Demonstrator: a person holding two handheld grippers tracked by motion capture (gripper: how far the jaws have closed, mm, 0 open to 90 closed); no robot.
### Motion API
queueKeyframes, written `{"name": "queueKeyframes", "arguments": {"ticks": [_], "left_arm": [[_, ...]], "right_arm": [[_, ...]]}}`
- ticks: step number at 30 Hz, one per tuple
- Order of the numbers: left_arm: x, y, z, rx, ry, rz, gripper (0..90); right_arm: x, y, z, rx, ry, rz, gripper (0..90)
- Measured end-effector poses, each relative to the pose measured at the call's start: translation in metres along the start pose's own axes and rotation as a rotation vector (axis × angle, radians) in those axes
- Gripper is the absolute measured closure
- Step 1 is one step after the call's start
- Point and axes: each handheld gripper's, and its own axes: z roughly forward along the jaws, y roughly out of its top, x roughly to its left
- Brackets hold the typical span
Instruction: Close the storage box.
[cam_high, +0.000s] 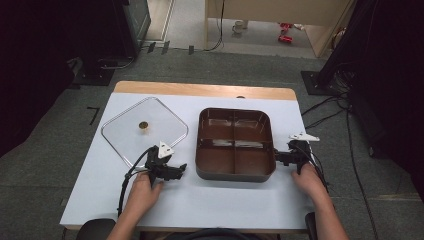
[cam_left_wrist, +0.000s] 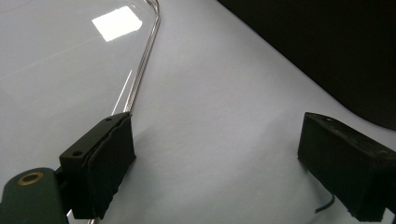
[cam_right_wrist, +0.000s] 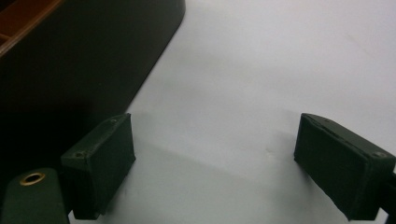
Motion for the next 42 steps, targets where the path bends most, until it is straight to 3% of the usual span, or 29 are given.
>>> {"name": "queueKeyframes", "arguments": {"ticks": [23,33,42], "left_arm": [[-0.001,0.001,0.000,0.006,0.005,-0.007,10.6],[-0.003,0.009,-0.003,0.079,0.012,-0.020,14.6],[-0.003,0.011,-0.009,0.105,-0.011,0.025,20.8]], "right_arm": [[0.000,0.000,0.000,0.000,0.000,0.000,11.7],[0.000,0.000,0.000,0.000,0.000,0.000,11.7],[0.000,0.000,0.000,0.000,0.000,0.000,11.7]]}}
